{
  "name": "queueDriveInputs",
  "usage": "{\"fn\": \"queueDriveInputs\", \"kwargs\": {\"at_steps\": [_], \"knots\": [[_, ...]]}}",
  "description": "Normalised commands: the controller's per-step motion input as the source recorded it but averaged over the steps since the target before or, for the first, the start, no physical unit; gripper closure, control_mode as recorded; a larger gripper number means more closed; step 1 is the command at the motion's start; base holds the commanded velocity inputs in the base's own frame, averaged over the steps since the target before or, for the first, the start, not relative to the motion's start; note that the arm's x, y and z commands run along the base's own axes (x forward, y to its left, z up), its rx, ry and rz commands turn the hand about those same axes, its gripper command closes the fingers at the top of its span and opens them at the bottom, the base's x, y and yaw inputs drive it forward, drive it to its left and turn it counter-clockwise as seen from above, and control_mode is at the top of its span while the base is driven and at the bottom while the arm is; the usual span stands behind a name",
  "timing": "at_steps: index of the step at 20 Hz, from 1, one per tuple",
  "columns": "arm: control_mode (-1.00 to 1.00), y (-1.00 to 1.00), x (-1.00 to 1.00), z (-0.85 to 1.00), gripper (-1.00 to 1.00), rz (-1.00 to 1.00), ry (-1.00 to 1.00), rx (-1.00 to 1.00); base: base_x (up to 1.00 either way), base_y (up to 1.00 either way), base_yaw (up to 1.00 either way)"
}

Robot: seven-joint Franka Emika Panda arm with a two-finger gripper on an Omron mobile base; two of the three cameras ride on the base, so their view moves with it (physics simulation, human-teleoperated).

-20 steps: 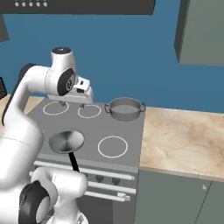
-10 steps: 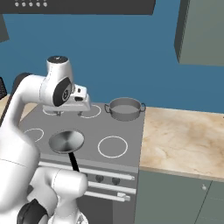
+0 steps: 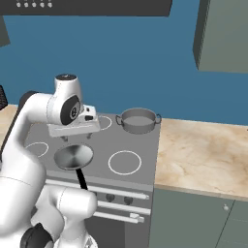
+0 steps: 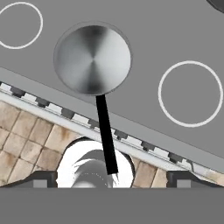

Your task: Move the pot and pan from the stove into the sink.

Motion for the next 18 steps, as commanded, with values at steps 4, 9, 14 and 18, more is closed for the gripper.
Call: {"fn": "queueDriveInputs", "kwargs": {"at_steps": [4,9,14,18], "knots": [[-1.00,0.00,0.00,-0.56,-1.00,0.12,0.16,0.00,0.00,0.00,0.00],[-1.00,0.00,0.00,-0.64,-1.00,0.12,0.16,-0.01,0.00,0.00,0.00],[-1.00,0.00,-0.02,-0.69,-1.00,0.12,0.15,-0.01,0.00,0.00,0.00],[-1.00,0.00,-0.05,-0.67,-1.00,0.10,0.11,0.00,0.00,0.00,0.00]]}}
